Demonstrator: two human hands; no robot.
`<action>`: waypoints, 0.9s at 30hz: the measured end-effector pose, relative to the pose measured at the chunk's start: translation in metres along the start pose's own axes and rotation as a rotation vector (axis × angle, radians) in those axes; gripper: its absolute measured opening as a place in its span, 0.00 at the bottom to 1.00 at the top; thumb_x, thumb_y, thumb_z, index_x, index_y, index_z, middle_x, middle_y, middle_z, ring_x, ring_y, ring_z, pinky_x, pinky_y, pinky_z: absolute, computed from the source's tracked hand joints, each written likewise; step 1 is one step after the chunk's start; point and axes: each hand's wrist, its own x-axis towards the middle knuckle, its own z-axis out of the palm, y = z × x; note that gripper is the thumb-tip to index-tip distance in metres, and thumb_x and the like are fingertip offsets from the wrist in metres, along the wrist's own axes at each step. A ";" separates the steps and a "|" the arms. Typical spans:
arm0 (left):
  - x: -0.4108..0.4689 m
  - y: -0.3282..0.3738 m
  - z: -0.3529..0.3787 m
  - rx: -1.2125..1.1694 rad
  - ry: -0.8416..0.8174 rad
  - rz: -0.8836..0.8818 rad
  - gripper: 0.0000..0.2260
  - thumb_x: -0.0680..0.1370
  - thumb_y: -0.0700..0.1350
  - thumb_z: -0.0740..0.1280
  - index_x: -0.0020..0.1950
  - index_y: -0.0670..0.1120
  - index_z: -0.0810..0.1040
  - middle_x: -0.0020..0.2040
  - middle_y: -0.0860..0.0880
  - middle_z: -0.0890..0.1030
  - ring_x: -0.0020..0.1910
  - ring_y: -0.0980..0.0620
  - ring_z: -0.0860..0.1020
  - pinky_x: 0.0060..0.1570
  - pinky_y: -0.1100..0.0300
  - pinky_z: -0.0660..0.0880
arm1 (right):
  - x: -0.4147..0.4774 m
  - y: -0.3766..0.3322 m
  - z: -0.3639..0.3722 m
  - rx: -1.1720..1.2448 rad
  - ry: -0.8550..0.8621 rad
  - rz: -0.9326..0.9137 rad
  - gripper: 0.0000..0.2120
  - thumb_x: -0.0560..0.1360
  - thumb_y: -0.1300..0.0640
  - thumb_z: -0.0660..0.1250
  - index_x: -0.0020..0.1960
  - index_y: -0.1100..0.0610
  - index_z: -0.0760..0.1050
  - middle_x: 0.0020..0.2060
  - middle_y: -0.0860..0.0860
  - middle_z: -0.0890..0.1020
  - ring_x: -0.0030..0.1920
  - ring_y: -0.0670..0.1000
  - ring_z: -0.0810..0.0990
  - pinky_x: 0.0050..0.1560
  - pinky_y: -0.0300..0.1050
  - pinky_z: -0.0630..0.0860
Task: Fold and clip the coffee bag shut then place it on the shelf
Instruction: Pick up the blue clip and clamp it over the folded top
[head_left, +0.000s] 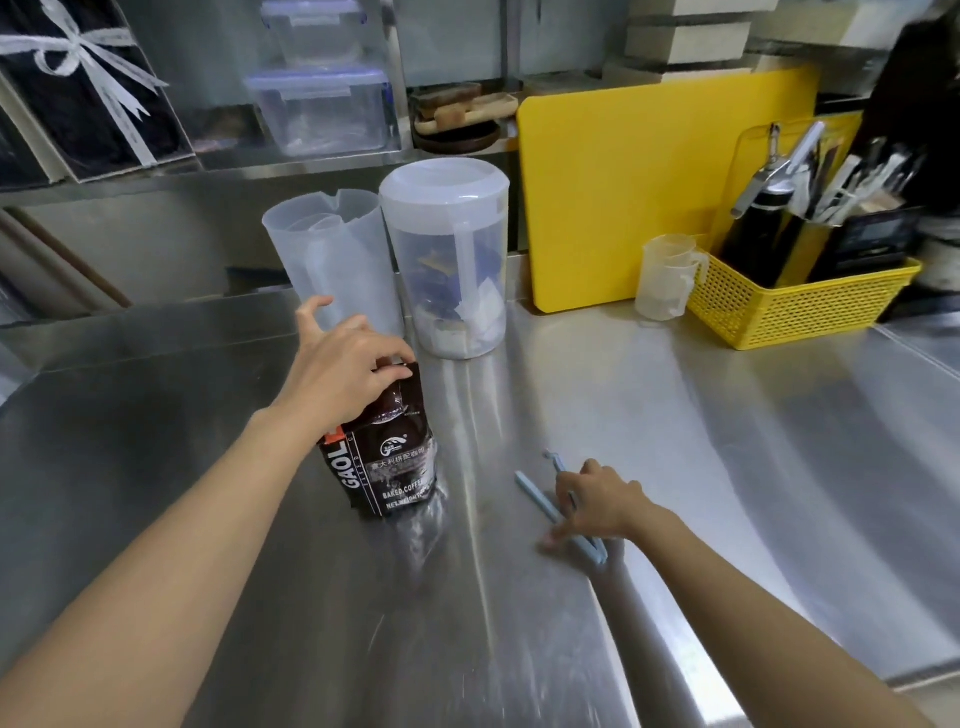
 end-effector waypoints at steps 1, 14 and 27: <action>-0.001 0.000 0.000 -0.010 0.008 0.001 0.02 0.71 0.48 0.70 0.42 0.54 0.81 0.35 0.54 0.72 0.52 0.54 0.63 0.61 0.54 0.44 | 0.000 0.001 0.004 -0.033 0.005 0.014 0.20 0.60 0.38 0.71 0.43 0.47 0.69 0.48 0.51 0.69 0.50 0.54 0.69 0.49 0.51 0.66; -0.010 -0.002 -0.005 -0.071 -0.019 -0.052 0.03 0.72 0.51 0.68 0.44 0.56 0.80 0.36 0.55 0.75 0.52 0.54 0.68 0.64 0.54 0.41 | -0.003 -0.028 -0.043 0.671 0.171 -0.229 0.06 0.69 0.63 0.69 0.38 0.56 0.73 0.46 0.60 0.75 0.40 0.56 0.76 0.43 0.55 0.79; -0.013 -0.002 -0.007 -0.044 -0.015 -0.062 0.05 0.74 0.51 0.66 0.47 0.55 0.80 0.40 0.52 0.80 0.51 0.54 0.72 0.64 0.55 0.41 | 0.011 -0.085 -0.110 0.402 0.211 -0.507 0.05 0.68 0.58 0.71 0.38 0.51 0.76 0.43 0.52 0.80 0.44 0.51 0.77 0.47 0.46 0.75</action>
